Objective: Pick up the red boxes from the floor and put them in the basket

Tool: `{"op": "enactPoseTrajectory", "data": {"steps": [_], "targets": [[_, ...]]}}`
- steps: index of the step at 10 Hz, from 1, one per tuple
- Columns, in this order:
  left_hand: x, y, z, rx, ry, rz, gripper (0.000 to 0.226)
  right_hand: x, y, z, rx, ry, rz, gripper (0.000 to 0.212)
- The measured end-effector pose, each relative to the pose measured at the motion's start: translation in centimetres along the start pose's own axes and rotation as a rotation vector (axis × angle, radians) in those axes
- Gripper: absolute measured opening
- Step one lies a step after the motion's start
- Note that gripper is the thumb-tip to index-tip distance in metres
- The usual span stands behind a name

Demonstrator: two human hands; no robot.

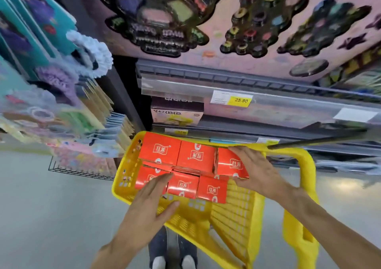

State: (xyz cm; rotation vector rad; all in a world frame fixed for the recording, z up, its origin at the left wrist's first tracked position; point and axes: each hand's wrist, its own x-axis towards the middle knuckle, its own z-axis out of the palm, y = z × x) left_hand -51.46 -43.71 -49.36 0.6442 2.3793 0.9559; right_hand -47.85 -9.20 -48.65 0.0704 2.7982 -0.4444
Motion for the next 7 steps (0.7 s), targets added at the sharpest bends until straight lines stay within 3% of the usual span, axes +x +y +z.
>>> {"op": "enactPoseTrajectory", "data": {"steps": [3,5,7], "targets": [[1.4,-0.1,-0.4,0.019,-0.041,0.004,0.065,0.4,0.5,4.2,-0.132,0.056,-0.019,0.093],[1.6,1.3,-2.6,0.118,-0.062,0.083,0.065,-0.2,-0.3,3.8,-0.173,-0.027,0.02,0.095],[3.5,5.1,-6.9,0.251,-0.036,0.283,0.064,-4.4,-2.8,-3.4,0.031,0.089,0.111,0.084]]}}
